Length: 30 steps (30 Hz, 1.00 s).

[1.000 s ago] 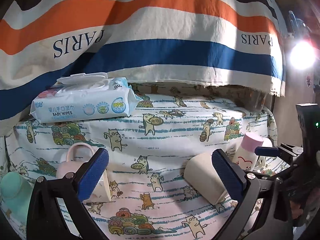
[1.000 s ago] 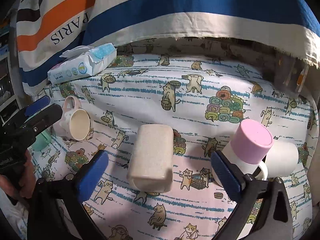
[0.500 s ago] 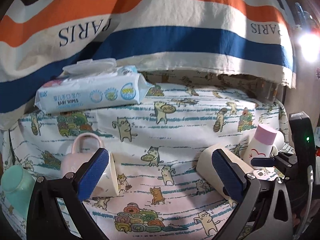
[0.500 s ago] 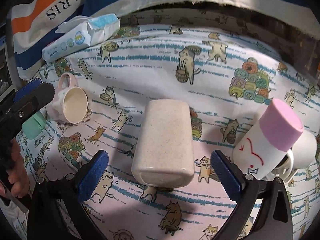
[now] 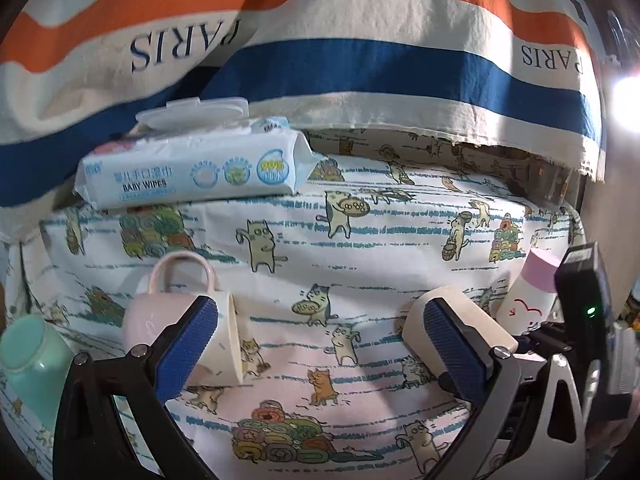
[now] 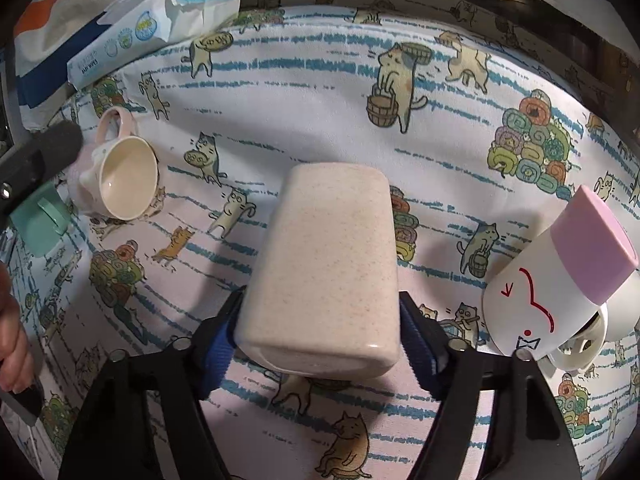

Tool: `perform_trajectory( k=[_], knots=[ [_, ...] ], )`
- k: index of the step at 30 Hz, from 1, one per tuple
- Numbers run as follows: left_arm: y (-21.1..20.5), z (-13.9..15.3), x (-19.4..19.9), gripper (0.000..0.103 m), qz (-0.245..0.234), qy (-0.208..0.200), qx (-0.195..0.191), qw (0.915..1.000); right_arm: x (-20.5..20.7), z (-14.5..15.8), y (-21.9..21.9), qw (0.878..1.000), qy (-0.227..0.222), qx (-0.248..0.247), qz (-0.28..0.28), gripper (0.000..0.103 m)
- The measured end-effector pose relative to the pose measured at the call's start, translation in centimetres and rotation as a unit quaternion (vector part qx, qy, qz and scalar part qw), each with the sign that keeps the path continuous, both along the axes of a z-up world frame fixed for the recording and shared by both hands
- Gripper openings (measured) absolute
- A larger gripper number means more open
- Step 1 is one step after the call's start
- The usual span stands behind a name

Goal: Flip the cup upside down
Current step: 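Lift the beige cup off the table with the right gripper, then rotate the held beige cup so its base faces up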

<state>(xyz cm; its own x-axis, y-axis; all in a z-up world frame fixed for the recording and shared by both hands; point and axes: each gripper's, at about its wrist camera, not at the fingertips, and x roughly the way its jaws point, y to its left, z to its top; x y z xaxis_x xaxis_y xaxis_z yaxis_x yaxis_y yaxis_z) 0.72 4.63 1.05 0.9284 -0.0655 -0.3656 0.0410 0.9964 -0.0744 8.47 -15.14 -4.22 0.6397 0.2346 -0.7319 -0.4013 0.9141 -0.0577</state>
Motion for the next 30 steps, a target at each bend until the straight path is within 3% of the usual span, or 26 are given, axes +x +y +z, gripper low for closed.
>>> perform_trajectory(
  k=[11, 22, 30],
  knots=[
    [0.8, 0.1, 0.0, 0.102, 0.017, 0.000, -0.017, 0.9997, 0.6, 0.0, -0.9, 1.000, 0.021, 0.011, -0.007, 0.069],
    [0.9, 0.1, -0.2, 0.102, 0.020, -0.002, -0.019, 0.9996, -0.7, 3.5, -1.1, 0.999, -0.032, 0.002, 0.000, 0.069],
    [0.8, 0.3, -0.4, 0.102, 0.020, -0.006, -0.019, 0.9996, -0.6, 4.3, -1.6, 0.999, -0.039, 0.007, -0.005, 0.069]
  ],
)
